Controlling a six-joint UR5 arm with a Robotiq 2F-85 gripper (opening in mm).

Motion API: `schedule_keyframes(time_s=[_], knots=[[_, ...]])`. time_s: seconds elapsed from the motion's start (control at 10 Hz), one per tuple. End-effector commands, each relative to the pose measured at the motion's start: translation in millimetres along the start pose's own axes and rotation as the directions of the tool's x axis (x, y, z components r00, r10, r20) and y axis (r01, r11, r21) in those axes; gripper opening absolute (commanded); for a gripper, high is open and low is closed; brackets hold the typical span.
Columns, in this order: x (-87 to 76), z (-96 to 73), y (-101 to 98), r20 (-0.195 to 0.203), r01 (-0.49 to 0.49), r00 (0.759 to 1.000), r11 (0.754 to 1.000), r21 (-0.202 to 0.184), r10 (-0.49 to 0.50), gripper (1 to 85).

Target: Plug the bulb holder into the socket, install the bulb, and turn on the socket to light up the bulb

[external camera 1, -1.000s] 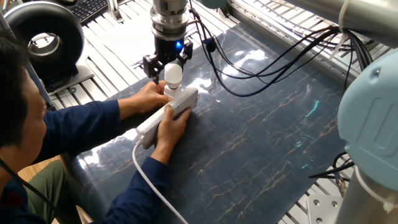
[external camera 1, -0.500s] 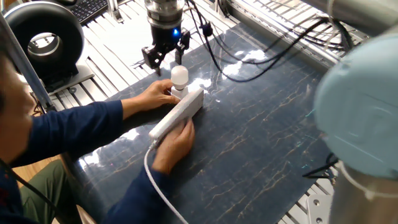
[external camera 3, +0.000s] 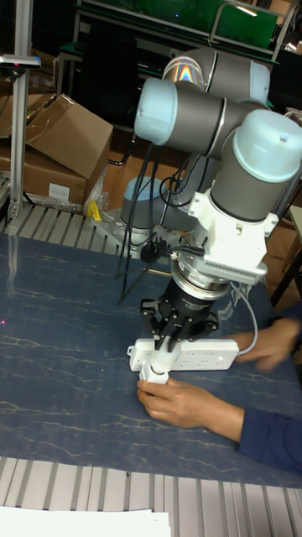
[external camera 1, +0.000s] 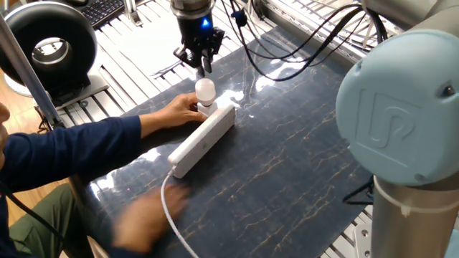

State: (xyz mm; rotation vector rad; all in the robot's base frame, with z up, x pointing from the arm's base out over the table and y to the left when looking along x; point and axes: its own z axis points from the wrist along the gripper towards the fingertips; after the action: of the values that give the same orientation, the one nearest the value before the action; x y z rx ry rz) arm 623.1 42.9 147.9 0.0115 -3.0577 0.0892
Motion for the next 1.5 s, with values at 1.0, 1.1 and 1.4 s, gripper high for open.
schedule_keyframes(time_s=[1.0, 1.1, 1.4], knots=[[16.4, -1.1, -17.2, 0.03, -0.009, 1.0, 0.998, -0.064, 0.011, 1.3], [17.0, -0.8, -15.9, 0.026, -0.012, 1.0, 0.997, -0.07, 0.013, 1.3], [17.6, 0.4, -14.6, 0.022, -0.009, 1.0, 0.997, -0.078, 0.011, 1.3]])
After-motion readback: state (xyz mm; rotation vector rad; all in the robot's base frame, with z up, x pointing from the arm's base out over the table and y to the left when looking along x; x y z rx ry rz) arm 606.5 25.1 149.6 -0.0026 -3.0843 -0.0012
